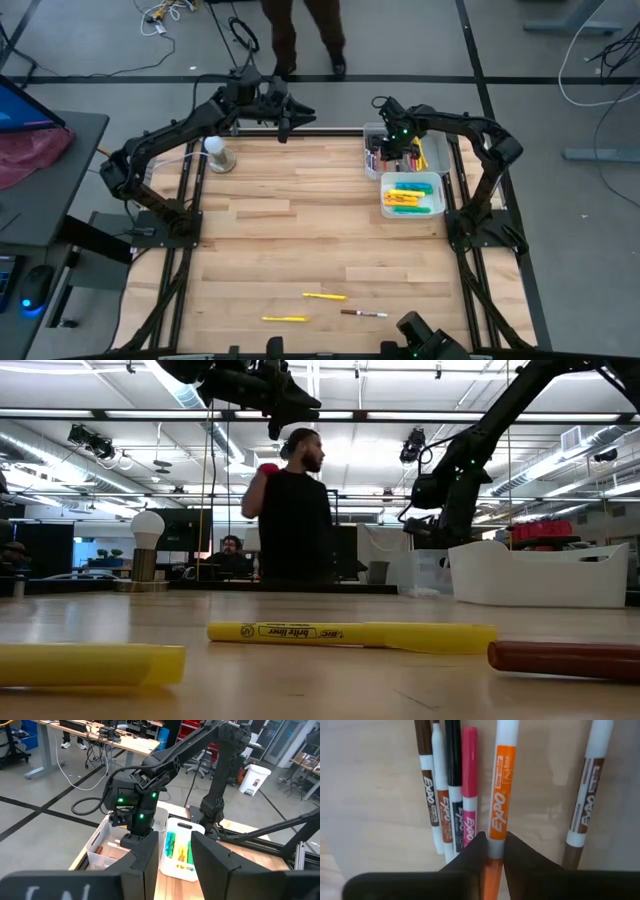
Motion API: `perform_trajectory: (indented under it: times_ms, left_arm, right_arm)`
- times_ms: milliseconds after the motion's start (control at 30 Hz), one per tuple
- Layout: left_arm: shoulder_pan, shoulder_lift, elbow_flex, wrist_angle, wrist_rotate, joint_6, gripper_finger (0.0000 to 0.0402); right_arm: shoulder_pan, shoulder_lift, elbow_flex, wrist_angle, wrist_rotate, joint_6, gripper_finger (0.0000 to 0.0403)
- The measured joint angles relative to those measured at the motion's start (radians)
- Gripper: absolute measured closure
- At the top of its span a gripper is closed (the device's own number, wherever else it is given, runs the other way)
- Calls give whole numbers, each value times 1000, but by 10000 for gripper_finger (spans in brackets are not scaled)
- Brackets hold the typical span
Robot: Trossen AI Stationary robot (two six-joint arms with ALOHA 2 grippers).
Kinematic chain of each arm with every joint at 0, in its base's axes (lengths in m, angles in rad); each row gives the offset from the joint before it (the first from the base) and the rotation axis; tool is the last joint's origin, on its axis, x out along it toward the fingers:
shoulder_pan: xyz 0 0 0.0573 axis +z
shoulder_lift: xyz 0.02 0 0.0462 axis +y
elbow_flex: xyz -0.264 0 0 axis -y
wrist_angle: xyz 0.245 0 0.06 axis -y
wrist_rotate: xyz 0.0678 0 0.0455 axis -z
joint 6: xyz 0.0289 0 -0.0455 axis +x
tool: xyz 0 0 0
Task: Pick & Place Markers
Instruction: Put the orange marker pen into the transparent bin, then put the yellow pen into the gray bin
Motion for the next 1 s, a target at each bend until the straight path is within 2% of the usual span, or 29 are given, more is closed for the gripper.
perform_trajectory:
  times_ms: [100,300,433,567,800,900,1000]
  left_arm:
    - [0,0,0,0,0,0,282]
    - [0,0,0,-9,1,-12,282]
    - [0,0,0,-13,4,-48,282]
    - [0,-1,0,-22,35,-52,282]
    - [-12,-3,0,-22,109,-65,282]
    - [-34,-23,0,-30,107,-70,283]
    - [-77,-64,0,-30,94,-70,287]
  right_arm:
    - [0,0,0,-4,14,0,327]
    - [1,-16,0,-8,32,-63,249]
    - [16,-88,0,-8,46,-94,213]
    - [73,-221,0,-8,118,-97,205]
    - [298,-459,0,0,313,-123,217]
    - [436,-529,0,0,389,-175,224]
    - [593,-573,0,-14,415,-212,230]
